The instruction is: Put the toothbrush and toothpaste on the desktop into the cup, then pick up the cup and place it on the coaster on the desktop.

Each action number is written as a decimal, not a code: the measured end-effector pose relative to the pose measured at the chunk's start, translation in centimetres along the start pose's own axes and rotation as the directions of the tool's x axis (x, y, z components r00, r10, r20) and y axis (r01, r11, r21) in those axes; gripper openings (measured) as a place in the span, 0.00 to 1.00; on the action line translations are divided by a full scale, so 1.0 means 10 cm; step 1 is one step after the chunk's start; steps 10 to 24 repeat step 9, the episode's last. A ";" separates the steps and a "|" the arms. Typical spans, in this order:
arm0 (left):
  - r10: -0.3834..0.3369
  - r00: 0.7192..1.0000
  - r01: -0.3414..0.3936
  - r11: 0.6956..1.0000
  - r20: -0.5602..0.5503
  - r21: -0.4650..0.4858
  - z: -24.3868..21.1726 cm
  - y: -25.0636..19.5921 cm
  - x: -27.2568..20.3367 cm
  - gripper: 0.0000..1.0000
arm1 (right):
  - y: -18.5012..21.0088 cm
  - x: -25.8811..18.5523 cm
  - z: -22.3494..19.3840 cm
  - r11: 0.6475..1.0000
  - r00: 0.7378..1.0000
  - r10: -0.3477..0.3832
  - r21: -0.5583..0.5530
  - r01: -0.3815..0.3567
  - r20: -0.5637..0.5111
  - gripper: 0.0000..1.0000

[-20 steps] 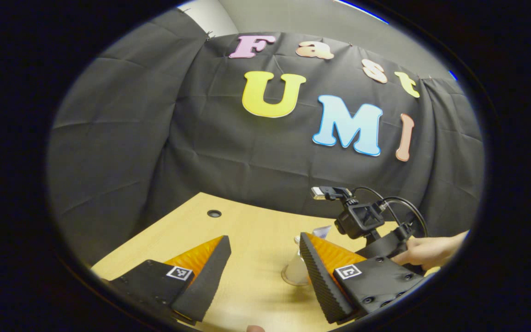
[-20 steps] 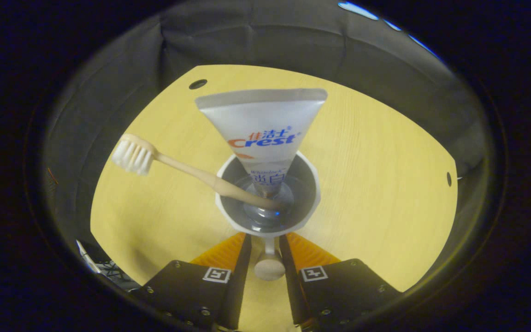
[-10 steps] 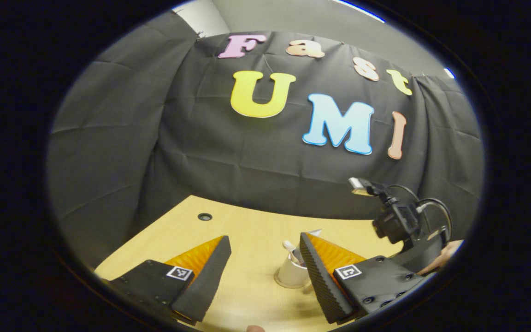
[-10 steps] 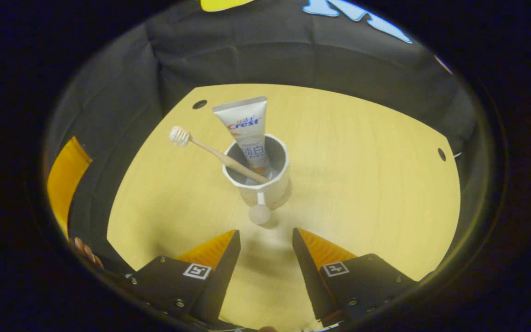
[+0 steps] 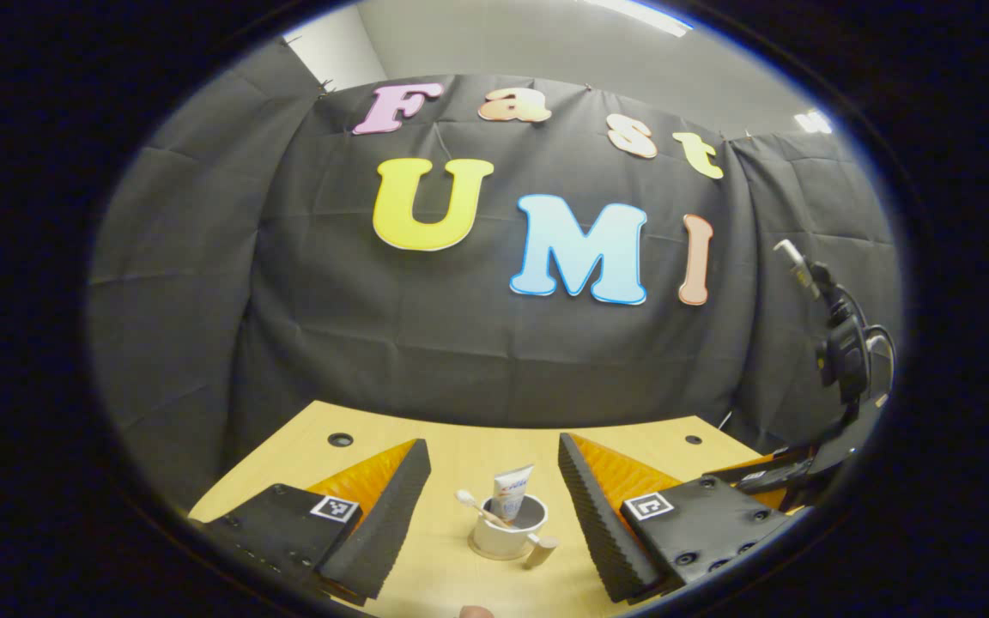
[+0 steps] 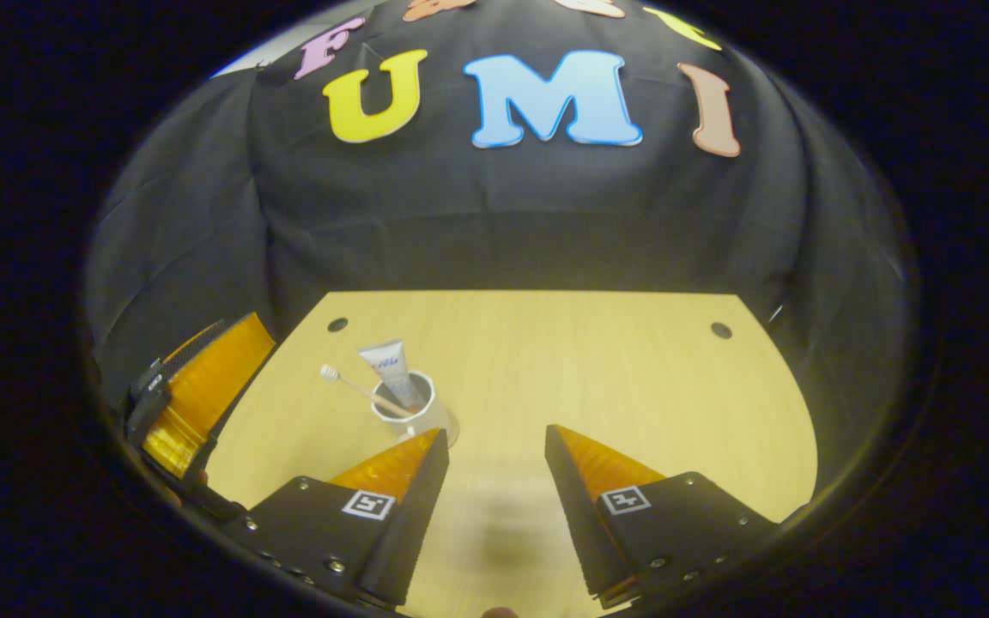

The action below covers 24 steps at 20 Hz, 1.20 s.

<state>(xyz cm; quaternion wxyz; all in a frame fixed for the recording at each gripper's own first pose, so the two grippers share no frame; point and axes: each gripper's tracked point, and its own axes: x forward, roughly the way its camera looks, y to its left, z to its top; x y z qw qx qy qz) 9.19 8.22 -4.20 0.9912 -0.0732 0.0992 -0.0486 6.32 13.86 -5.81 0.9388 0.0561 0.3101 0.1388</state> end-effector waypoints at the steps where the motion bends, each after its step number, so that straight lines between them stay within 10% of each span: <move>1: -0.006 1.000 0.006 1.000 0.008 0.004 0.06 -0.07 0.03 0.96 | -0.08 -0.09 0.12 1.000 0.998 -0.016 -0.011 0.017 0.057 0.72; 9: -0.022 0.995 0.019 0.999 0.098 0.031 0.44 -0.55 -0.02 0.96 | -0.37 -0.59 0.69 0.994 0.895 -0.046 -0.070 0.086 0.443 0.72; 24: -0.022 0.995 0.019 0.999 0.098 0.031 0.44 -0.55 -0.02 0.96 | -0.37 -0.59 0.69 0.994 0.895 -0.046 -0.070 0.086 0.443 0.72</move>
